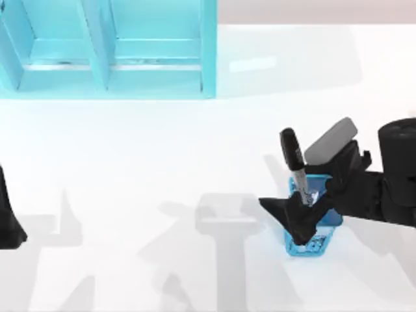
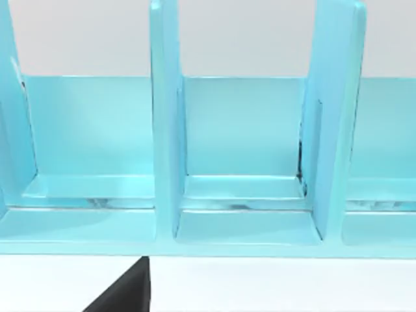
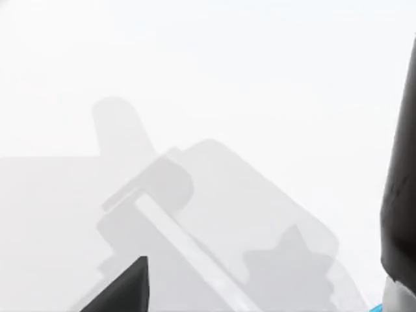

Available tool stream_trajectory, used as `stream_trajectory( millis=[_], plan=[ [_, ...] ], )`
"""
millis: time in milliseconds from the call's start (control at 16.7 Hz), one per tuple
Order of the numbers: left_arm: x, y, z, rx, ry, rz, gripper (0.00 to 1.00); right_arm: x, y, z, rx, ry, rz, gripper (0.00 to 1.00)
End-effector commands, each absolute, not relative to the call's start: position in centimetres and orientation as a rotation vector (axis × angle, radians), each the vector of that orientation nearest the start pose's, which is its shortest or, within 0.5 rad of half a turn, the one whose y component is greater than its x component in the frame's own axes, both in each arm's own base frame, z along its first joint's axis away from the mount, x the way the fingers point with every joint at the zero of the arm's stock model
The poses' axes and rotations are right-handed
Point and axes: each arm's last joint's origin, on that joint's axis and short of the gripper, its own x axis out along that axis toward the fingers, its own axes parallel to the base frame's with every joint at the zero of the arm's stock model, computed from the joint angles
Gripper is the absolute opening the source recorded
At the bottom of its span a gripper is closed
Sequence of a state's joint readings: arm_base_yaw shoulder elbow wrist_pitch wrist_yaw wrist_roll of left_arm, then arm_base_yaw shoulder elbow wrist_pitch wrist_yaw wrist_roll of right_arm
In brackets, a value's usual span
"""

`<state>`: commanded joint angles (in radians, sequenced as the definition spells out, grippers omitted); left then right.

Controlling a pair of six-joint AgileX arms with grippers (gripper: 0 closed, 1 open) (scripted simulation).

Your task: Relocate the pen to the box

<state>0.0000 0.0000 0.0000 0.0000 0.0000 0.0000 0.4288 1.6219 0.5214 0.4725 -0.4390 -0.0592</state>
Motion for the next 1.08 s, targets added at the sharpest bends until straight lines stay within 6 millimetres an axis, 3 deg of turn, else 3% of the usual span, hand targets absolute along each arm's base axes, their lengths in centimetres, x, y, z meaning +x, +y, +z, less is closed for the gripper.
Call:
stream_trajectory(
  millis=[480,1080],
  plan=[
    [10.57,-0.12,16.0,0.0,0.0,0.0,1.0,24.97,12.91,11.52,-0.061,0.623,0.868,0.02],
    [10.57,-0.12,16.0,0.0,0.0,0.0,1.0,25.06,12.98,11.77,-0.057,0.616,0.873,0.0]
  ],
)
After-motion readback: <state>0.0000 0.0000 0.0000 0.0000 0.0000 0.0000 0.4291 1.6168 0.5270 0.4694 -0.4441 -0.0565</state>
